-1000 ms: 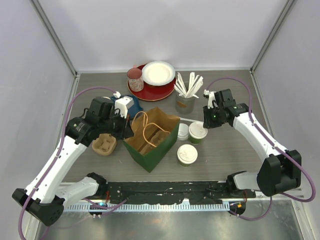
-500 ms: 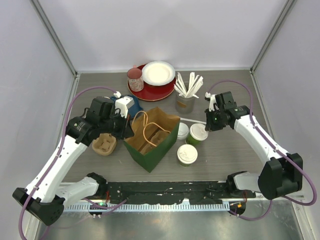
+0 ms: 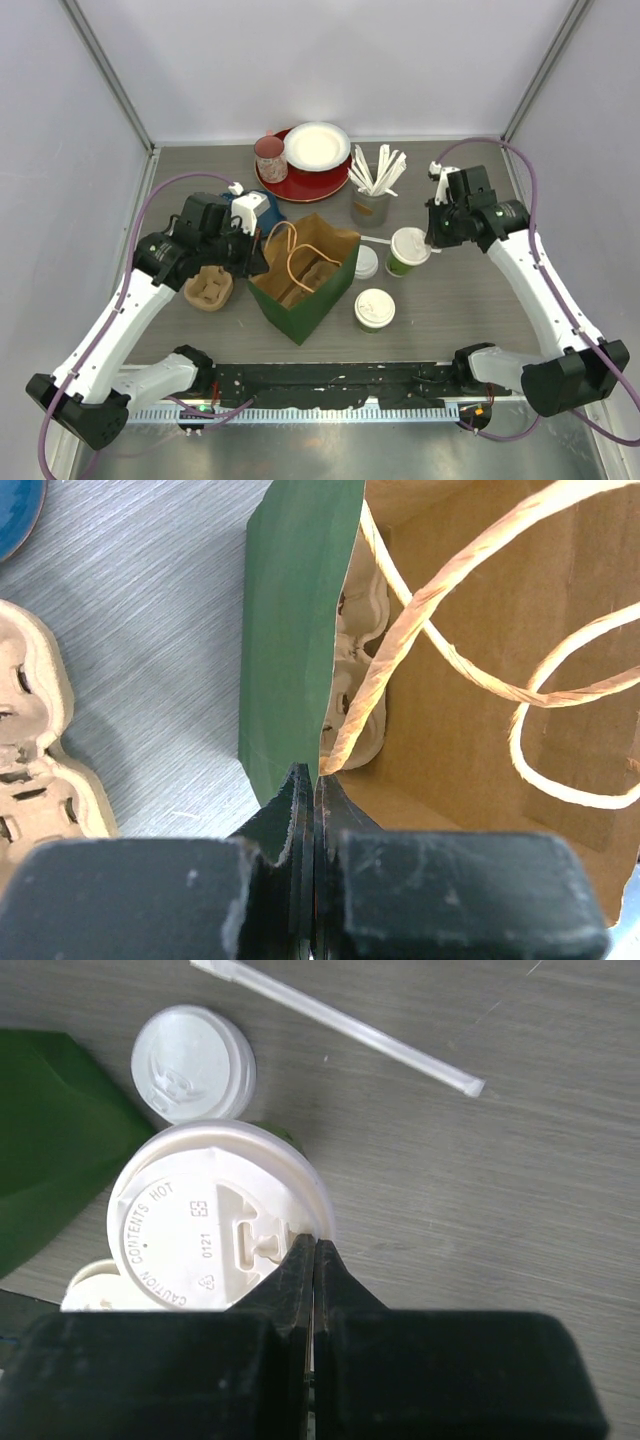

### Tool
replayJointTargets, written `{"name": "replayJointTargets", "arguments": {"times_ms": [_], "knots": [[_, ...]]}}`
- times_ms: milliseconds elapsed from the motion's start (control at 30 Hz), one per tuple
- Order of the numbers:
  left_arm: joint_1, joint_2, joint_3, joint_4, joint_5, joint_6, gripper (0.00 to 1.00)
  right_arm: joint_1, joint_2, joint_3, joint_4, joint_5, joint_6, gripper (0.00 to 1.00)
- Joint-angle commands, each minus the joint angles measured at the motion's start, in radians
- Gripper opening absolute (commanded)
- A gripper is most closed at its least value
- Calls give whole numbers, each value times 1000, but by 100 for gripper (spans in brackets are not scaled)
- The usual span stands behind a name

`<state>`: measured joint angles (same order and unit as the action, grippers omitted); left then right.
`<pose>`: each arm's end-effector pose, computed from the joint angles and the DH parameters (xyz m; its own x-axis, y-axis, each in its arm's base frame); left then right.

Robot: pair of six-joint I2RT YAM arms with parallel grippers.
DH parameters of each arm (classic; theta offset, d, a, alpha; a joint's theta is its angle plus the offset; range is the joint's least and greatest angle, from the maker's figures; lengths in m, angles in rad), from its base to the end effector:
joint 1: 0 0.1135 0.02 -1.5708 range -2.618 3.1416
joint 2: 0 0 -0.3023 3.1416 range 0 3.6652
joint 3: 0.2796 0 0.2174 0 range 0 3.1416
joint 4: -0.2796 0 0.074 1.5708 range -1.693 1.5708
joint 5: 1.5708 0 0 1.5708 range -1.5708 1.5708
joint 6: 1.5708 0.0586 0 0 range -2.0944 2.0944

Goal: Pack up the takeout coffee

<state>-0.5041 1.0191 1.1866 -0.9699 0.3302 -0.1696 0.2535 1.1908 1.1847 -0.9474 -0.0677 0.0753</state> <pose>0.1200 -0.0879 0.3719 -0.7310 0.2209 -0.6457 0.5386 0.7678 -0.3471 0.1867 0.0525 0.3449 -0.8088 -0.1320 -0.5730 -0.2279 0.9687 0.0986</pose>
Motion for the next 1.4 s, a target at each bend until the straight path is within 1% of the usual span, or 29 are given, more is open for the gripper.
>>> {"name": "replayJointTargets", "arguments": {"times_ms": [0,67,100,167,200,233,333,367,400,433,467,500,567,600,733,933,1067,1200,1333,1367], "knots": [[-4,3,25,40,21,27,0,1,-19,230,-152,49,29,1],[-4,4,28,40,24,33,0,9,-5,315,-197,51,35,1],[-4,6,28,39,24,33,0,12,1,404,-238,52,38,1],[-2,7,30,42,35,33,0,16,29,495,-273,54,46,1],[-2,9,30,42,44,32,0,21,41,585,-307,54,49,1],[-4,12,30,40,55,32,0,24,58,631,-321,49,57,1],[-4,18,34,43,66,28,0,72,125,809,-369,37,79,1],[-5,18,38,43,64,28,0,125,169,852,-393,42,90,1],[-5,19,41,42,64,28,0,162,188,936,-401,57,101,1],[-4,21,42,40,64,28,0,205,208,976,-407,63,112,1],[-4,21,45,40,63,27,0,254,248,1012,-413,119,136,1],[-4,21,45,39,63,25,0,326,266,1068,-412,126,148,1],[-5,21,45,40,53,21,0,403,303,1104,-398,140,175,1],[-5,21,45,37,50,15,0,468,338,1125,-398,143,176,1],[-4,19,44,37,36,-13,0,535,409,1170,-427,164,166,1],[-5,15,42,43,26,-36,0,547,455,1161,-494,200,120,1],[-5,15,38,46,18,-41,0,575,474,1110,-548,207,86,1],[-5,15,34,46,15,-44,0,604,484,1102,-556,207,72,1],[-5,18,38,45,-17,-45,0,622,489,1125,-553,180,64,1],[-4,16,39,45,-19,-45,0,627,489,1122,-559,195,69,1]]}}
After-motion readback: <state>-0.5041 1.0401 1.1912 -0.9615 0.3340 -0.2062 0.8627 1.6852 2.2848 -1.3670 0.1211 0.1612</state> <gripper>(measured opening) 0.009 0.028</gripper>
